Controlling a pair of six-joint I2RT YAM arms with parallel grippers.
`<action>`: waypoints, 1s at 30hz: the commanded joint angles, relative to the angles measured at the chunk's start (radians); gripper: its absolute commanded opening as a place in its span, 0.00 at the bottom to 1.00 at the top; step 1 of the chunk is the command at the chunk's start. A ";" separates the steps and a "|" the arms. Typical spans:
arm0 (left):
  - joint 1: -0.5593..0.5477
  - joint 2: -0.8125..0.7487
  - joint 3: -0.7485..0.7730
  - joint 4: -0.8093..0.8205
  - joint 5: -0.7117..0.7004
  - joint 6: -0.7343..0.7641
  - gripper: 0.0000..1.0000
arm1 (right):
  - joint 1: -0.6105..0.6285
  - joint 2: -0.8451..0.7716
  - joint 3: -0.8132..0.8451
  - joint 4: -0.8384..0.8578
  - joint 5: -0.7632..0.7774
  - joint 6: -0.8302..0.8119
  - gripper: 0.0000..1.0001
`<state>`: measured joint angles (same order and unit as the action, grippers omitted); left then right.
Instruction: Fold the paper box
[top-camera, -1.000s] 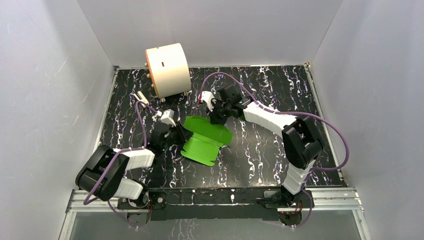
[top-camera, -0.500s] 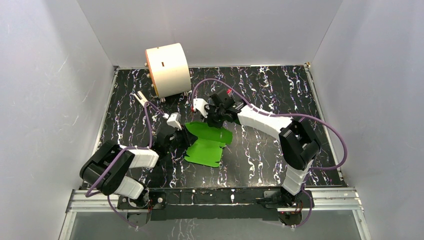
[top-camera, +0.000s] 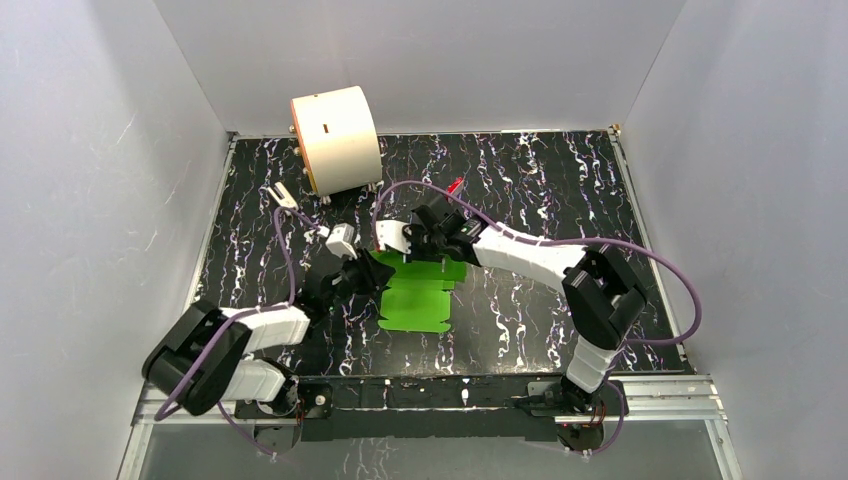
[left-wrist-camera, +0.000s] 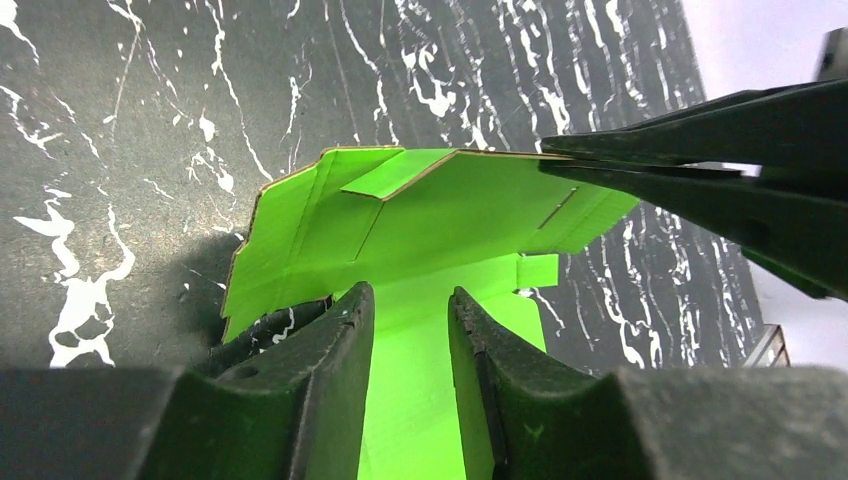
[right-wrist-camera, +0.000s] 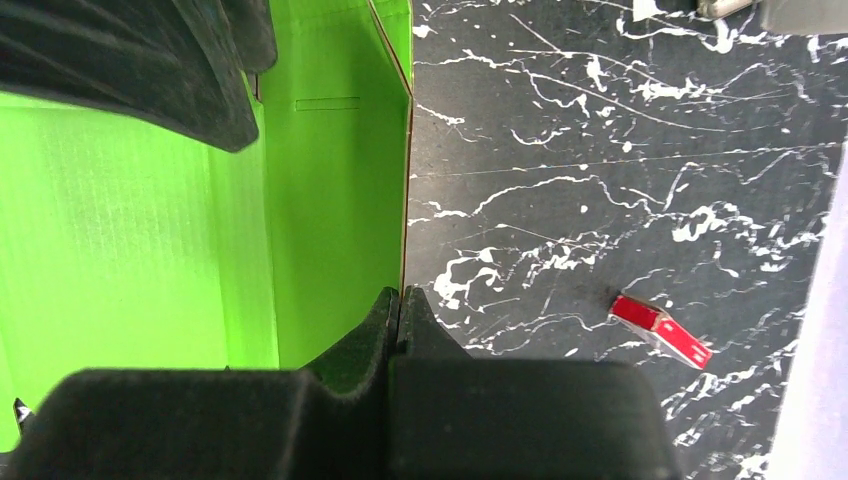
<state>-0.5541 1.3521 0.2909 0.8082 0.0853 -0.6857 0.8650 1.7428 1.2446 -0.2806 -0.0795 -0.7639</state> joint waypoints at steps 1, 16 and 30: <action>-0.001 -0.135 -0.041 0.001 -0.062 0.009 0.33 | 0.011 -0.075 -0.034 0.066 0.053 -0.084 0.00; 0.054 -0.335 0.029 -0.295 -0.245 0.038 0.51 | 0.047 -0.114 -0.122 0.135 0.109 -0.125 0.00; 0.085 -0.138 0.129 -0.284 -0.137 0.093 0.55 | 0.089 -0.124 -0.174 0.194 0.159 -0.163 0.00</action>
<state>-0.4747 1.2068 0.3923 0.5117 -0.0971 -0.6304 0.9447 1.6646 1.0840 -0.1413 0.0578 -0.9020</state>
